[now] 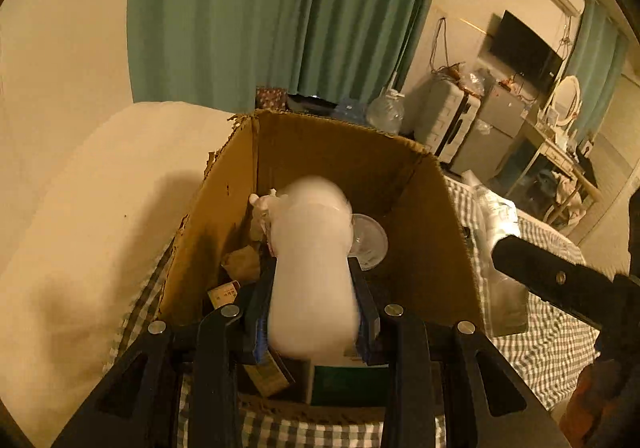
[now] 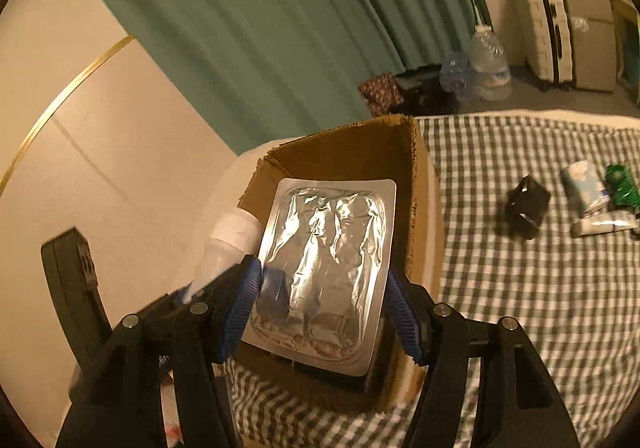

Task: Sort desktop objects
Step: 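Lift the hair dryer and blister pack and carry both to the cardboard box, then move both open tools back over the bed, then grasp the black plastic cup with the left tool while the right grasps the green snack bag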

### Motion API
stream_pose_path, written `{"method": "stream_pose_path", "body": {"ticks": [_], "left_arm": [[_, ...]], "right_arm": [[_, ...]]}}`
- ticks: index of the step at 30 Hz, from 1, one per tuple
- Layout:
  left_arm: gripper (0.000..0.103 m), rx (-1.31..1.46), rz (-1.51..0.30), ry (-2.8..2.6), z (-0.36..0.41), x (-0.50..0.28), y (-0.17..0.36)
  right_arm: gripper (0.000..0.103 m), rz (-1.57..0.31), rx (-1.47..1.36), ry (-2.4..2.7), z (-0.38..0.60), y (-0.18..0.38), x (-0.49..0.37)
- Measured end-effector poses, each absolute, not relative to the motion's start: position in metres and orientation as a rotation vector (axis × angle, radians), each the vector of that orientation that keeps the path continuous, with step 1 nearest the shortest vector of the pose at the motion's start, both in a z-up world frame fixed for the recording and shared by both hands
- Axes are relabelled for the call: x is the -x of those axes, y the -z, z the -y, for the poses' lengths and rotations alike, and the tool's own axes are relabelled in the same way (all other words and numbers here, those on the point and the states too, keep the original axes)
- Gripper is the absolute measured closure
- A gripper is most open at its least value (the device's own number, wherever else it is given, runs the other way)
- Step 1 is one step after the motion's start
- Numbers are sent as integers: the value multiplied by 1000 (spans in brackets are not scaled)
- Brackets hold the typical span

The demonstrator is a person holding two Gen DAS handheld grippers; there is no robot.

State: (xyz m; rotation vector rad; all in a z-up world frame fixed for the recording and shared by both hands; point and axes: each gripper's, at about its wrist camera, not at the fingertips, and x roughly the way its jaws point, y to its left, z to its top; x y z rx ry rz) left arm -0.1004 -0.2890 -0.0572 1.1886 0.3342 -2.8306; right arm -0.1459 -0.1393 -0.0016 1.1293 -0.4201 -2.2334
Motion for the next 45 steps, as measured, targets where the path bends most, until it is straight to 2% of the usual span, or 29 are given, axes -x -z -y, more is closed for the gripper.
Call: {"method": "stream_pose_path", "body": {"ticks": [1, 2, 4, 8, 13, 23, 26, 29, 31, 36, 42, 45], "left_arm": [[61, -1195, -323, 2830, 289, 102, 59], [44, -1211, -311, 2831, 288, 105, 61], [29, -1209, -283, 2820, 286, 107, 62], [21, -1194, -276, 2823, 281, 103, 60], [21, -1210, -230, 2855, 255, 101, 54], [15, -1266, -265, 2947, 155, 81, 55], [3, -1284, -255, 2929, 126, 77, 58], [3, -1303, -256, 2947, 95, 75, 62], [3, -1313, -218, 2953, 77, 74, 67], [2, -1320, -77, 2991, 44, 84, 78], [2, -1302, 28, 2950, 33, 112, 105], [2, -1286, 44, 2923, 31, 133, 122]], "right_arm": [[36, 437, -1139, 2221, 140, 3, 150], [30, 450, -1143, 2214, 139, 4, 153], [28, 468, -1135, 2230, 133, 5, 157], [28, 533, -1135, 2250, 109, 6, 160], [28, 502, -1111, 2396, 64, 0, 152], [28, 392, -1003, 2661, -34, -33, 107], [28, 364, -962, 2723, -65, -38, 94], [28, 306, -910, 2846, -96, -42, 83], [28, 331, -907, 2847, -117, -41, 83], [28, 439, -885, 2884, -160, -23, 91], [27, 407, -885, 2955, -183, 10, 104], [20, 384, -887, 2935, -187, 25, 115]]}}
